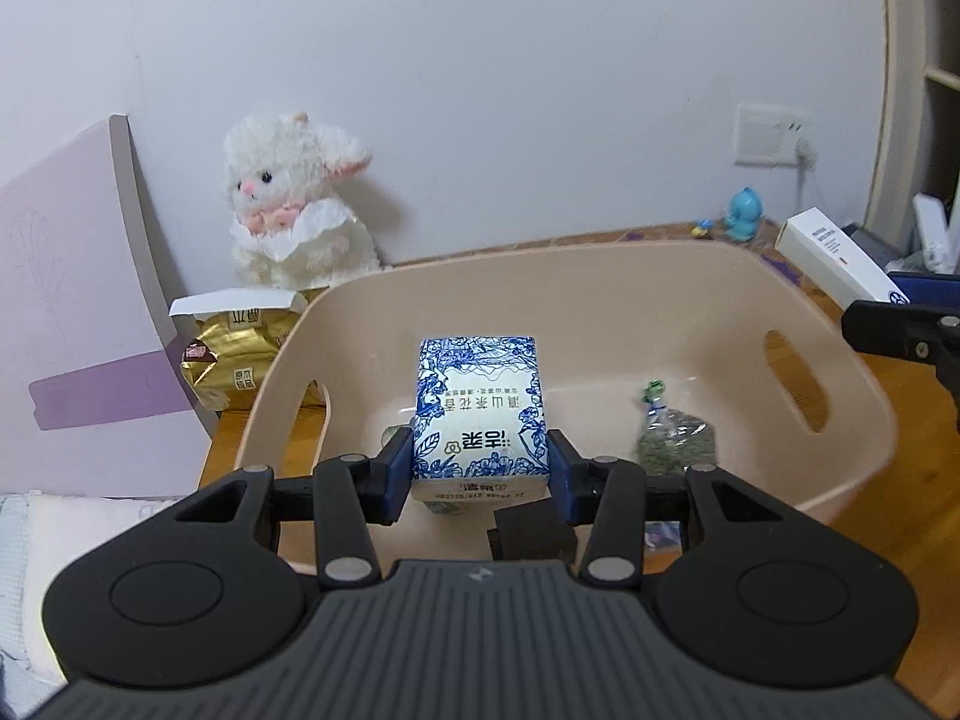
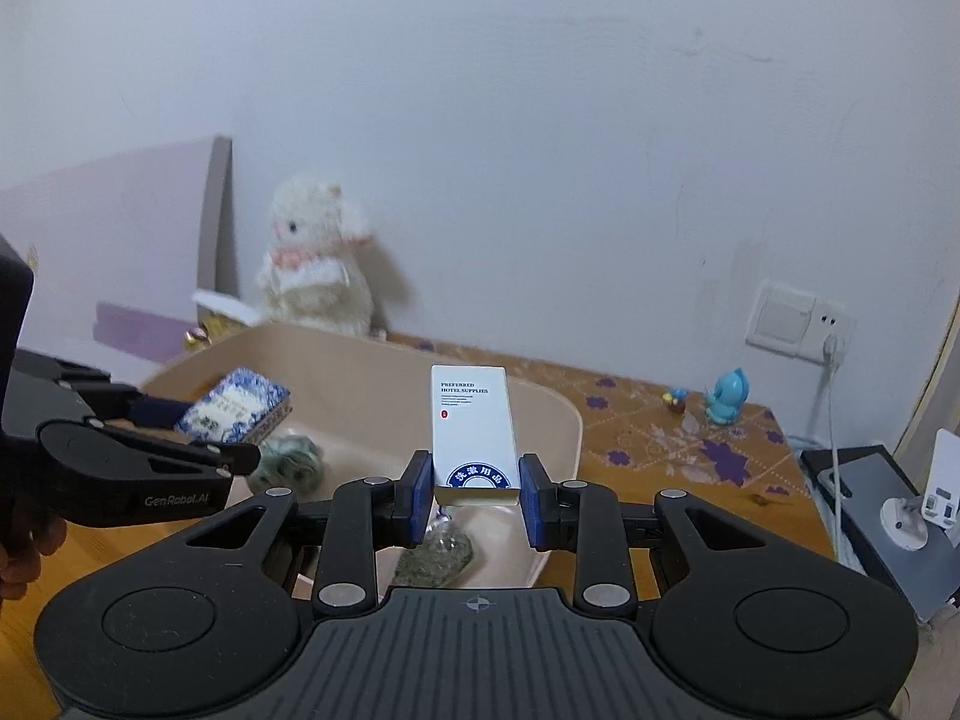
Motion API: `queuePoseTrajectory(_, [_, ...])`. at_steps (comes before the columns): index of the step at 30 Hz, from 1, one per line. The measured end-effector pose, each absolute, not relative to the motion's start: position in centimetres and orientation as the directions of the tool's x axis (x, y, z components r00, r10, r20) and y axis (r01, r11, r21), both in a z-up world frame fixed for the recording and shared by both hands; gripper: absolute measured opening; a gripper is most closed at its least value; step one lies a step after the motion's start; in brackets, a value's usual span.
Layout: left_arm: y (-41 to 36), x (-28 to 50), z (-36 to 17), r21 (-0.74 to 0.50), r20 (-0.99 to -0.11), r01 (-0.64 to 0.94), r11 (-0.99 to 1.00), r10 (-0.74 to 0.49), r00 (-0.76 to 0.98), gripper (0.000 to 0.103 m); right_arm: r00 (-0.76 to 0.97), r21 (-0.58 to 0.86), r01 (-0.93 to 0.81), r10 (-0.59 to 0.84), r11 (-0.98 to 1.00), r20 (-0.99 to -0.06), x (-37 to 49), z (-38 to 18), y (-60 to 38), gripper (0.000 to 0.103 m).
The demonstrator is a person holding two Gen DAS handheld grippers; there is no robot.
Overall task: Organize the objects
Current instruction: 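Lift both boxes and carry them over the bin, then open both grippers to drop the two boxes into the bin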
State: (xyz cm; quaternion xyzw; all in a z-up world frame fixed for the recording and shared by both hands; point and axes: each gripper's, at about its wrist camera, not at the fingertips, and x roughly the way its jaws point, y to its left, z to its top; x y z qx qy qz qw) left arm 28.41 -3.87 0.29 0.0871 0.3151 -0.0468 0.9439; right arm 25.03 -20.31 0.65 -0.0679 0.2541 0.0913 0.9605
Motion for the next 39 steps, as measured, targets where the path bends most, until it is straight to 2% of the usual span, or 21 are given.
queuePoseTrajectory(9, [-4.3, 31.4, -2.8, 0.154, -0.667, 0.11, 0.982, 0.021, 0.745, 0.048, 0.806, -0.13, -0.219, 0.104, 0.967, -0.583, 27.8, -3.7, -18.8, 0.029])
queuePoseTrajectory(10, [-4.2, 31.5, -2.9, 0.141, -0.669, 0.107, 0.984, 0.015, 0.743, 0.048, 0.808, -0.128, -0.221, 0.107, 0.967, -0.58, 27.8, -3.8, -18.8, 0.036])
queuePoseTrajectory(12, [-4.1, 31.6, -2.8, 0.132, -0.672, 0.102, 0.986, 0.013, 0.741, 0.049, 0.808, -0.125, -0.222, 0.111, 0.967, -0.579, 27.8, -3.8, -18.9, 0.04])
queuePoseTrajectory(14, [-4.2, 31.4, -2.6, 0.132, -0.671, 0.101, 0.986, 0.014, 0.741, 0.059, 0.813, -0.122, -0.216, 0.11, 0.969, -0.571, 27.6, -3.5, -19.1, 0.05])
queuePoseTrajectory(15, [-4.2, 31.2, -2.4, 0.129, -0.666, 0.098, 0.987, 0.013, 0.746, 0.074, 0.817, -0.121, -0.213, 0.109, 0.969, -0.566, 27.4, -3.3, -19.2, 0.053])
queuePoseTrajectory(16, [-4.3, 30.8, -2.1, 0.13, -0.655, 0.094, 0.987, 0.014, 0.756, 0.082, 0.822, -0.118, -0.21, 0.11, 0.97, -0.559, 27.1, -3.1, -19.4, 0.057])
queuePoseTrajectory(18, [-4.4, 30.0, -1.5, 0.133, -0.639, 0.089, 0.987, 0.017, 0.769, 0.087, 0.831, -0.11, -0.206, 0.114, 0.972, -0.545, 26.4, -2.5, -19.7, 0.062])
queuePoseTrajectory(20, [-4.4, 29.4, -0.8, 0.125, -0.638, 0.089, 0.988, 0.011, 0.77, 0.087, 0.838, -0.103, -0.198, 0.114, 0.975, -0.534, 25.8, -1.8, -20.0, 0.073])
queuePoseTrajectory(24, [-4.1, 27.7, 0.5, 0.11, -0.628, 0.099, 0.989, -0.008, 0.778, 0.09, 0.848, -0.082, -0.183, 0.115, 0.98, -0.517, 24.1, -0.2, -20.7, 0.081])
queuePoseTrajectory(26, [-4.0, 26.5, 1.0, 0.115, -0.621, 0.101, 0.988, -0.008, 0.784, 0.09, 0.851, -0.078, -0.18, 0.115, 0.981, -0.512, 23.2, 0.4, -20.9, 0.093])
queuePoseTrajectory(33, [-3.0, 23.1, 1.8, 0.123, -0.629, 0.106, 0.987, -0.005, 0.777, 0.092, 0.834, -0.092, -0.188, 0.11, 0.978, -0.54, 20.1, 0.8, -20.9, 0.103])
queuePoseTrajectory(39, [-2.7, 20.9, 0.6, 0.129, -0.657, 0.134, 0.982, -0.017, 0.754, 0.092, 0.799, -0.115, -0.202, 0.096, 0.973, -0.593, 18.0, -0.8, -20.9, 0.103])
